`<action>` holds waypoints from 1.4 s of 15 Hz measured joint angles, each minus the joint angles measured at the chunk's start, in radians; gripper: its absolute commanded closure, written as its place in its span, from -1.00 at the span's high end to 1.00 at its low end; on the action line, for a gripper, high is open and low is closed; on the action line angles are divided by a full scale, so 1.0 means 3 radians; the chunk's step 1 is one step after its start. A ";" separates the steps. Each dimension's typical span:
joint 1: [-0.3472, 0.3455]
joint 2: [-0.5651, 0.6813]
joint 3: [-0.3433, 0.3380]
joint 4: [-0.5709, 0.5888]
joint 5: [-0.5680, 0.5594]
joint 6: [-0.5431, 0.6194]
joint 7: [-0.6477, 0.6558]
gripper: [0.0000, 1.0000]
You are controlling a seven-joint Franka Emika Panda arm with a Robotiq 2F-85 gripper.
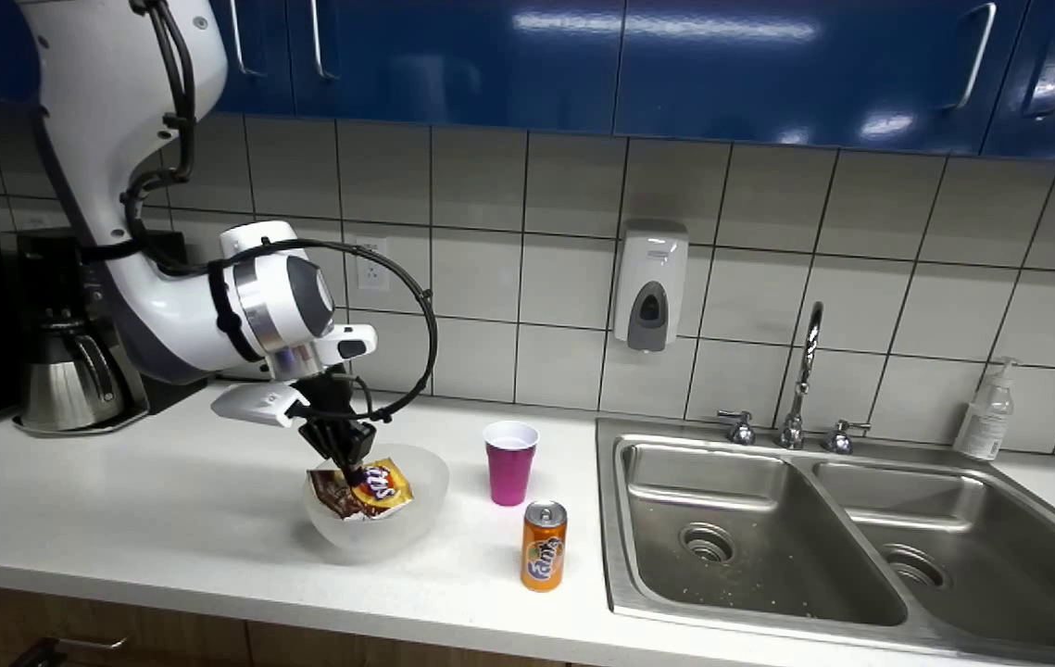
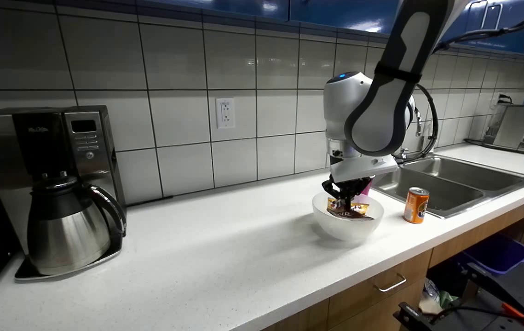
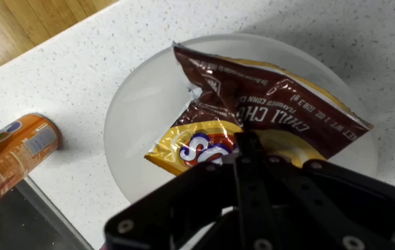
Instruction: Put the yellow pack in the bowl.
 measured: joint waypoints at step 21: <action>0.0463 -0.0726 0.0229 -0.0251 0.0026 -0.0262 0.0000 1.00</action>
